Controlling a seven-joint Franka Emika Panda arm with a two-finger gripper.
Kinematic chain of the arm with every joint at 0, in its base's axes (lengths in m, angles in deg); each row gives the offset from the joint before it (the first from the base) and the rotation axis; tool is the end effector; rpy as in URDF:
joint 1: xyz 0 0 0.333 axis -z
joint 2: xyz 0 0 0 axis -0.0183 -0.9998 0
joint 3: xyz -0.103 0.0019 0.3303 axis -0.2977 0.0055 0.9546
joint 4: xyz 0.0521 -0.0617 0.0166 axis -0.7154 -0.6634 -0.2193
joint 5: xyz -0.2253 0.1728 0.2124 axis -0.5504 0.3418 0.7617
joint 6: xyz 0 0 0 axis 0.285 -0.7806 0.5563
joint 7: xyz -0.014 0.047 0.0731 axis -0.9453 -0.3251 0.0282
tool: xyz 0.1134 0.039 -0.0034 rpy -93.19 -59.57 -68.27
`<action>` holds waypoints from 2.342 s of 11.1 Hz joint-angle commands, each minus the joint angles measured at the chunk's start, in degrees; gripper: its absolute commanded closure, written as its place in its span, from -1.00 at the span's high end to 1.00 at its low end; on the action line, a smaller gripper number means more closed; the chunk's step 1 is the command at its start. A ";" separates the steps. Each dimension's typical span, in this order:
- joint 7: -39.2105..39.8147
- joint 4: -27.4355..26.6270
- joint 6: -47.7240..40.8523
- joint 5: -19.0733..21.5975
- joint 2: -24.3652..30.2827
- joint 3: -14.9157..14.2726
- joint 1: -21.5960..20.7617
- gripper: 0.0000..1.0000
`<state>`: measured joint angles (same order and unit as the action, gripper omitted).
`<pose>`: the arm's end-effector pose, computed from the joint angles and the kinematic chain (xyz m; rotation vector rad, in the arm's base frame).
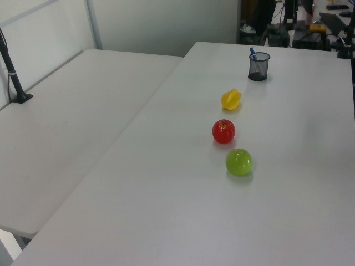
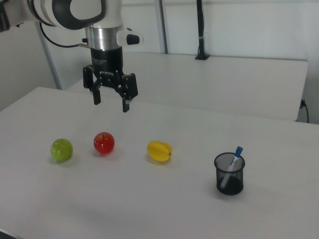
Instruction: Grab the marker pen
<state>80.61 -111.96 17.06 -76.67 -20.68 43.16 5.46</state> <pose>0.5100 -0.0904 0.6351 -3.0702 -0.1558 0.1700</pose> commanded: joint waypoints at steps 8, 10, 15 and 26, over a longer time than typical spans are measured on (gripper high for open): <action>-5.14 -0.67 10.36 0.90 -1.12 -0.29 -0.53 1.00; -6.20 -0.67 14.05 0.90 -3.23 -1.34 -0.88 1.00; -7.61 -1.19 31.08 0.37 -11.04 -5.73 -0.97 1.00; -7.88 -2.69 58.61 16.00 -22.21 -13.21 6.13 1.00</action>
<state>73.64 -114.51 70.98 -64.07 -40.93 30.33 9.96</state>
